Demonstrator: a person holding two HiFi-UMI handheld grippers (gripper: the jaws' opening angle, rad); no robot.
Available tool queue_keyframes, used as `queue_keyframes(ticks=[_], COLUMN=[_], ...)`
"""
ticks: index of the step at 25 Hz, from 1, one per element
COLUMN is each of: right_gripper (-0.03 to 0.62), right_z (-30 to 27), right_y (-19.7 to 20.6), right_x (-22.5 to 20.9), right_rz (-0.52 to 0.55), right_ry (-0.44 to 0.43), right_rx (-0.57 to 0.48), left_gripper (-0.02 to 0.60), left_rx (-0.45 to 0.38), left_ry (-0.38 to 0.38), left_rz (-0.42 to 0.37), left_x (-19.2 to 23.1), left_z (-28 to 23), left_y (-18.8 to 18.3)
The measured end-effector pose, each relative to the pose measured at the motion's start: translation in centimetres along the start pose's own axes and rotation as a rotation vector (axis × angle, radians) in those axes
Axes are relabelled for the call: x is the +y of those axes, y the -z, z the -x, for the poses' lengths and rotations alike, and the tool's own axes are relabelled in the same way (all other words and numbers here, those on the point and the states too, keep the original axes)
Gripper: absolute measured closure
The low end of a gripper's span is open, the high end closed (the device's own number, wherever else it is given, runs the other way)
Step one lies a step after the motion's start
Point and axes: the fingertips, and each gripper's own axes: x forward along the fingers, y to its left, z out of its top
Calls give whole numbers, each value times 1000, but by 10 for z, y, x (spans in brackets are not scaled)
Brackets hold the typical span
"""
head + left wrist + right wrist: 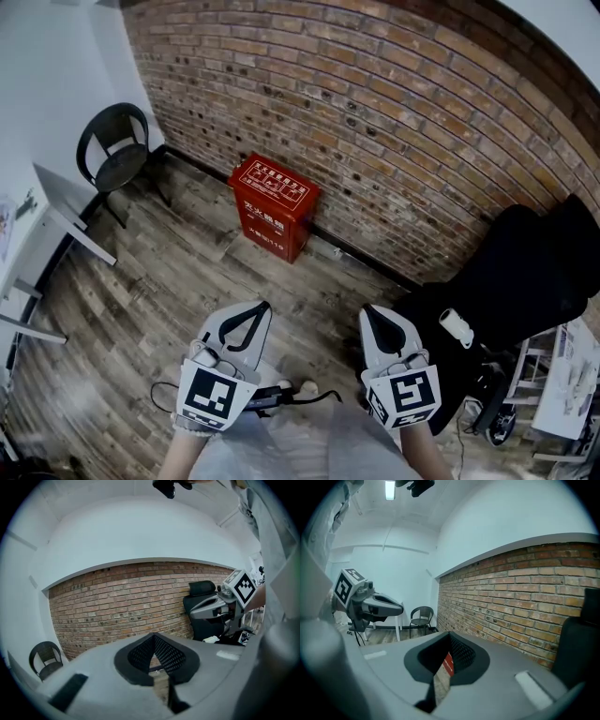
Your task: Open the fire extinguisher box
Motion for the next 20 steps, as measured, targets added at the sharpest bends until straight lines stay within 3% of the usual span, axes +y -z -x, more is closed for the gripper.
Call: queue_keyframes(ticks=[20], right_gripper=[586], right_z=[2], right_y=[2], right_x=[32], right_rz=[51], right_ry=[66], right_rx=[7], left_gripper=[583], left_rx=[-20], left_ry=[35], left_rz=[-59], left_x=[21], left_z=[22], left_y=[10])
